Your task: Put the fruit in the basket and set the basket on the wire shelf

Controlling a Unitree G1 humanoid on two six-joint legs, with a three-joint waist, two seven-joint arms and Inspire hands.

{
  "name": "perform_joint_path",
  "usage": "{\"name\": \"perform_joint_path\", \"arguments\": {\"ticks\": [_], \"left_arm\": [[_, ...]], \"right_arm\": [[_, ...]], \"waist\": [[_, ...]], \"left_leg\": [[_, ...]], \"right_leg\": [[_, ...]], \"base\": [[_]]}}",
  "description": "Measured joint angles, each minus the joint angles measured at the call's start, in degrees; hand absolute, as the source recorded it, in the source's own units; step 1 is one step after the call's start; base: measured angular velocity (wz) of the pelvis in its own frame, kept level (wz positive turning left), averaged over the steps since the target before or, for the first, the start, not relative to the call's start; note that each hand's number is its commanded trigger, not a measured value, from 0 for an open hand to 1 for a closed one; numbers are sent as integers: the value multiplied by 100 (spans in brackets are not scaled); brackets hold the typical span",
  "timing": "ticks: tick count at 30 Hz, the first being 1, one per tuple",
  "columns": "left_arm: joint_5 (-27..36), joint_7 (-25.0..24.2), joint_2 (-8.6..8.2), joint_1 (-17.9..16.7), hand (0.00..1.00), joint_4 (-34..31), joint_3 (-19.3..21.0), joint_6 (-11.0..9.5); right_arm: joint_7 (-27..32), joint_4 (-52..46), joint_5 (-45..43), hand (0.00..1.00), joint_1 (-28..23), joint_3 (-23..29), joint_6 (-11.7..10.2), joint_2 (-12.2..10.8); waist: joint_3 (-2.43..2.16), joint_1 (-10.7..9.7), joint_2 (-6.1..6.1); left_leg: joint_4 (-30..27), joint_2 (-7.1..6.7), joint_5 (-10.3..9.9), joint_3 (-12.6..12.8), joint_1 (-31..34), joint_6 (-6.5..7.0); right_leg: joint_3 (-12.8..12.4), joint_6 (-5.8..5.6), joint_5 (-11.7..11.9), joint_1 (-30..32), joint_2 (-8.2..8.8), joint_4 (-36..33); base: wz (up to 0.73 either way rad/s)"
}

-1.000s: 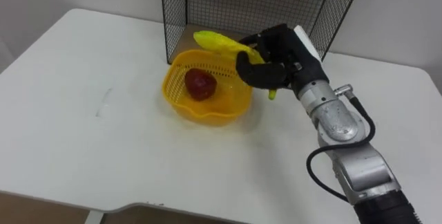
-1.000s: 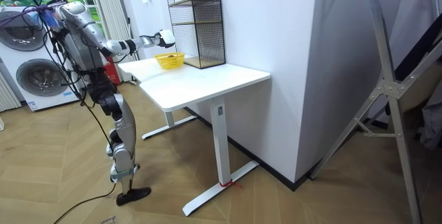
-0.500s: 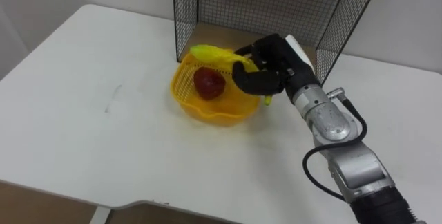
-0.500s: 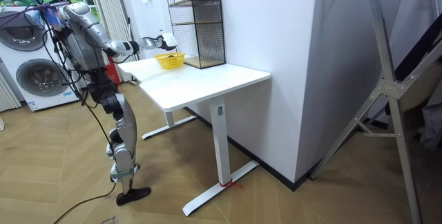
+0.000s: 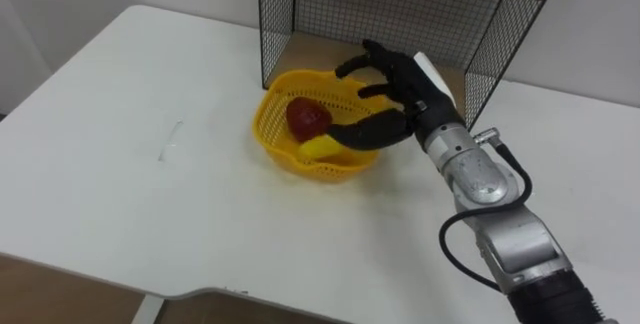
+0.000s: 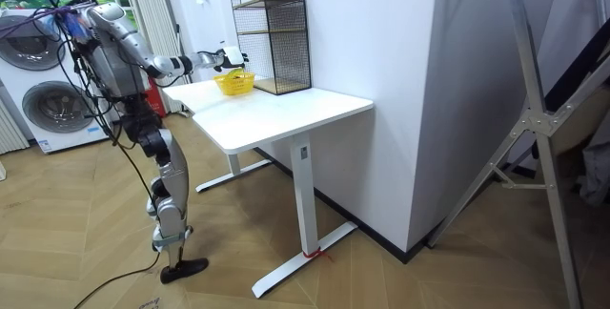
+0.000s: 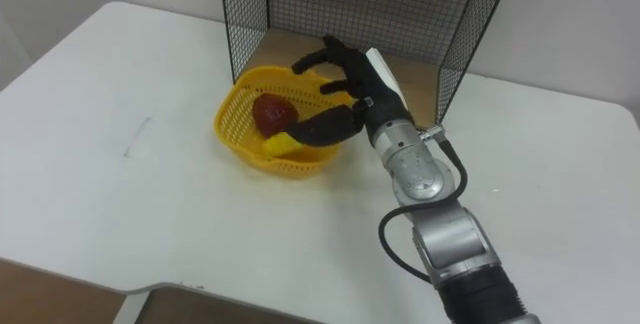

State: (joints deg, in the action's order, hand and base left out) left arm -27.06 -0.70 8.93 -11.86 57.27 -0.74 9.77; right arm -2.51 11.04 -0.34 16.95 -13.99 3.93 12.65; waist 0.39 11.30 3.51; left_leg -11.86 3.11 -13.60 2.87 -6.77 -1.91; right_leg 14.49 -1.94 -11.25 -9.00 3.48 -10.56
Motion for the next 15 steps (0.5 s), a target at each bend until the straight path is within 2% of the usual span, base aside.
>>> {"name": "perform_joint_path", "arguments": {"ticks": [15], "left_arm": [[5, 0, 0, -51, 0, 5, -10, -3]], "right_arm": [[-39, 0, 7, 0, -1, -4, -1, 17]], "waist": [[27, -27, 7]], "left_leg": [[-1, 0, 0, -16, 13, 0]], "right_leg": [[3, 0, 0, -4, 0, 1]], "base": [[0]]}}
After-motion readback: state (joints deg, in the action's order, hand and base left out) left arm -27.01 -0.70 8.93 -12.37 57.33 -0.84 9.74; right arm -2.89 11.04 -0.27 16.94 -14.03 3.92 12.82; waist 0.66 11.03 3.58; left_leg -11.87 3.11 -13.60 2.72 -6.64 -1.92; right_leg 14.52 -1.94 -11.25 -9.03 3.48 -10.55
